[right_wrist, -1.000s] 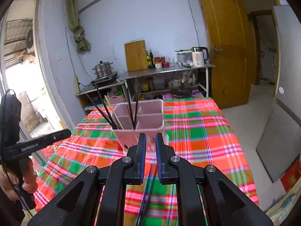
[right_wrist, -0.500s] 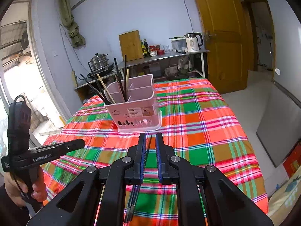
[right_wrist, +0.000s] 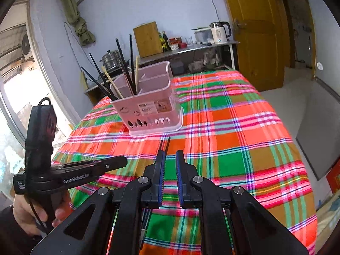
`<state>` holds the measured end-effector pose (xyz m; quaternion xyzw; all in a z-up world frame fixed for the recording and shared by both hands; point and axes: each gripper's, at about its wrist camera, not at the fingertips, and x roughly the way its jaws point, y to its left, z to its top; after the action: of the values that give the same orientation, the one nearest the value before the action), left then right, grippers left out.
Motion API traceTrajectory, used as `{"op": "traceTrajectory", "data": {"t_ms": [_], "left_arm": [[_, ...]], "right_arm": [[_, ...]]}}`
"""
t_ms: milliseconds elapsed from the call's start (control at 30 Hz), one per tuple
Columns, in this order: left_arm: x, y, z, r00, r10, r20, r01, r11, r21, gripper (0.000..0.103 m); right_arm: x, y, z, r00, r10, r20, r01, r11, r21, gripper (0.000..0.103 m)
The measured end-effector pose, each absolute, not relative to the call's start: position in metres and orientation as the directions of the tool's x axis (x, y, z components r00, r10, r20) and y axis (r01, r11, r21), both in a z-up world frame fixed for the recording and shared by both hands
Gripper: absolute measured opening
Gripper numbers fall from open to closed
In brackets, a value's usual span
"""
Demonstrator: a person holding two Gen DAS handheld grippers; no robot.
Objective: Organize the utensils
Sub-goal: 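Move both tools back toward the cloth beside the basket, then close the left tool on a black chopstick while the right tool grasps another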
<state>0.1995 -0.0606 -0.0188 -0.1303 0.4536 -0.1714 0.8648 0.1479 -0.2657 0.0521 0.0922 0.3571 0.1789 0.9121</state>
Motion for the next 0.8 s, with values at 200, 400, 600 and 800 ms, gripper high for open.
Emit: {"op": "traceTrajectory", "data": {"t_ms": [200, 400, 600, 800], "left_arm": [[0.215, -0.074, -0.037, 0.497, -0.416, -0.761, 0.169, 0.907, -0.385, 0.016], [0.226, -0.088, -0.05, 0.477, -0.39, -0.788, 0.164, 0.92, -0.356, 0.016], [0.232, -0.097, -0.057, 0.474, -0.352, -0.807, 0.161, 0.936, -0.314, 0.016], [0.237, -0.115, -0.058, 0.497, -0.267, -0.825, 0.186, 0.962, -0.2, 0.014]], "right_arm": [[0.158, -0.272, 0.039, 0.667, 0.392, -0.634, -0.244, 0.919, 0.311, 0.01], [0.163, -0.276, 0.03, 0.656, 0.391, -0.645, -0.234, 0.919, 0.318, 0.01], [0.167, -0.28, 0.024, 0.65, 0.397, -0.648, -0.228, 0.915, 0.332, 0.01], [0.17, -0.284, 0.019, 0.647, 0.398, -0.651, -0.219, 0.914, 0.341, 0.01]]}}
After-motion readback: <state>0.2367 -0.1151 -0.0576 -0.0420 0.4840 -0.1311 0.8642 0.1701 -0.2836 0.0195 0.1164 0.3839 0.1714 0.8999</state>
